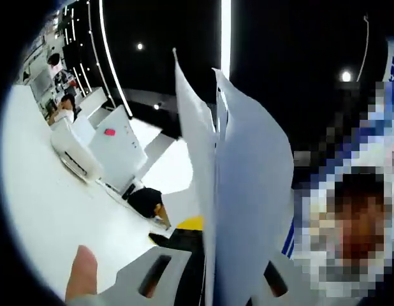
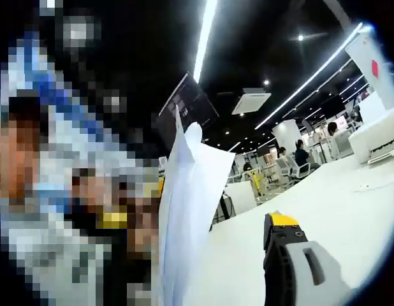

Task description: Organize the stack of printing papers by aligning and flattening the scattered papers on the table

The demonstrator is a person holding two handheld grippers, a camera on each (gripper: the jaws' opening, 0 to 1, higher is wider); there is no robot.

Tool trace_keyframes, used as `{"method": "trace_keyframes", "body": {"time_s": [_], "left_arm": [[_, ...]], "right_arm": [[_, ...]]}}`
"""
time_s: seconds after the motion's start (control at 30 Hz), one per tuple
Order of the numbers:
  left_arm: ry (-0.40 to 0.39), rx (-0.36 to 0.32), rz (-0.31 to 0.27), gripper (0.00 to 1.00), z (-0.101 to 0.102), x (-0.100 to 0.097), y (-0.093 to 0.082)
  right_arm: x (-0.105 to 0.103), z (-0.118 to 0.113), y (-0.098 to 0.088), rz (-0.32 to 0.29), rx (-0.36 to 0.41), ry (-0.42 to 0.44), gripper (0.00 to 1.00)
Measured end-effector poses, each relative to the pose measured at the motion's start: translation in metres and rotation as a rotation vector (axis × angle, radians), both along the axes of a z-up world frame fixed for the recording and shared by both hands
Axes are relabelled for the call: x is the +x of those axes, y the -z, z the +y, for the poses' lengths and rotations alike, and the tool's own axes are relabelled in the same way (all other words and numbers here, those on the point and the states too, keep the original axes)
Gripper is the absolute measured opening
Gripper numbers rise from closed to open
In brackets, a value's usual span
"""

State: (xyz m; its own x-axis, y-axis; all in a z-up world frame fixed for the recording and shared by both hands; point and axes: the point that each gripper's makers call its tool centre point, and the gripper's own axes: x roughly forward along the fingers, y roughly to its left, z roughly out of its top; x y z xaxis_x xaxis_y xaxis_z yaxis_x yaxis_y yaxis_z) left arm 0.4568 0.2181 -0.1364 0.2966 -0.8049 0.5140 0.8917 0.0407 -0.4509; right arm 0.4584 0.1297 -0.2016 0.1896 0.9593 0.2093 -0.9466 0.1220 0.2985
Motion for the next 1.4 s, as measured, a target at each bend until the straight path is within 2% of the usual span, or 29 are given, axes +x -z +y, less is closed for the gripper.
{"method": "trace_keyframes", "body": {"time_s": [0.17,0.23,0.3,0.33,0.43,0.53,0.57,0.63,0.7,0.73,0.77,0.83,0.97,1.17,1.27,1.33,1.4], "left_arm": [[0.008,0.036,-0.053,0.06,-0.011,-0.002,-0.015],[0.028,0.045,-0.080,0.06,-0.014,-0.003,-0.023],[0.049,0.091,-0.135,0.06,-0.022,-0.012,-0.025],[0.038,0.099,-0.131,0.06,-0.022,-0.010,-0.028],[0.033,0.125,-0.154,0.06,-0.024,-0.010,-0.031],[0.011,0.158,-0.179,0.06,-0.025,-0.010,-0.030],[-0.002,0.162,-0.184,0.06,-0.024,-0.009,-0.031],[-0.008,0.166,-0.196,0.06,-0.024,-0.010,-0.031],[-0.053,0.176,-0.214,0.06,-0.019,-0.005,-0.034],[-0.074,0.192,-0.233,0.07,-0.017,-0.004,-0.033],[-0.087,0.205,-0.214,0.09,-0.015,0.000,-0.032],[-0.101,0.229,-0.210,0.14,-0.015,0.001,-0.027],[-0.131,0.241,-0.198,0.15,-0.008,0.005,-0.020],[-0.182,0.167,-0.168,0.15,0.018,0.014,-0.013],[-0.176,0.149,-0.175,0.14,0.020,0.008,-0.010],[-0.213,0.114,-0.227,0.15,0.026,0.006,-0.018],[-0.228,0.106,-0.225,0.15,0.030,0.006,-0.020]], "right_arm": [[-0.010,0.015,0.003,0.012,-0.010,-0.064,0.75],[-0.014,0.017,-0.002,0.003,0.007,-0.089,0.67],[-0.016,0.017,-0.010,0.007,0.030,-0.114,0.56],[-0.018,0.016,-0.016,-0.003,0.051,-0.125,0.50],[-0.024,0.014,-0.029,-0.089,0.065,-0.135,0.19],[-0.028,0.016,-0.032,-0.109,0.048,-0.135,0.06],[-0.032,0.017,-0.035,-0.137,0.046,-0.135,0.00],[-0.035,0.018,-0.038,-0.179,0.035,-0.120,0.00],[-0.033,0.020,-0.040,-0.208,0.020,-0.088,0.00],[-0.033,0.021,-0.040,-0.202,0.017,-0.084,0.00],[-0.030,0.020,-0.040,-0.192,0.013,-0.072,0.00],[-0.025,0.019,-0.040,-0.194,0.008,-0.054,0.00],[-0.018,0.017,-0.038,-0.173,0.013,-0.037,0.00],[-0.018,0.011,-0.040,-0.188,0.032,-0.023,0.00],[-0.020,0.010,-0.043,-0.179,0.049,-0.030,0.00],[-0.021,0.010,-0.044,-0.189,0.048,-0.025,0.00],[-0.021,0.010,-0.045,-0.197,0.050,-0.026,0.00]]}}
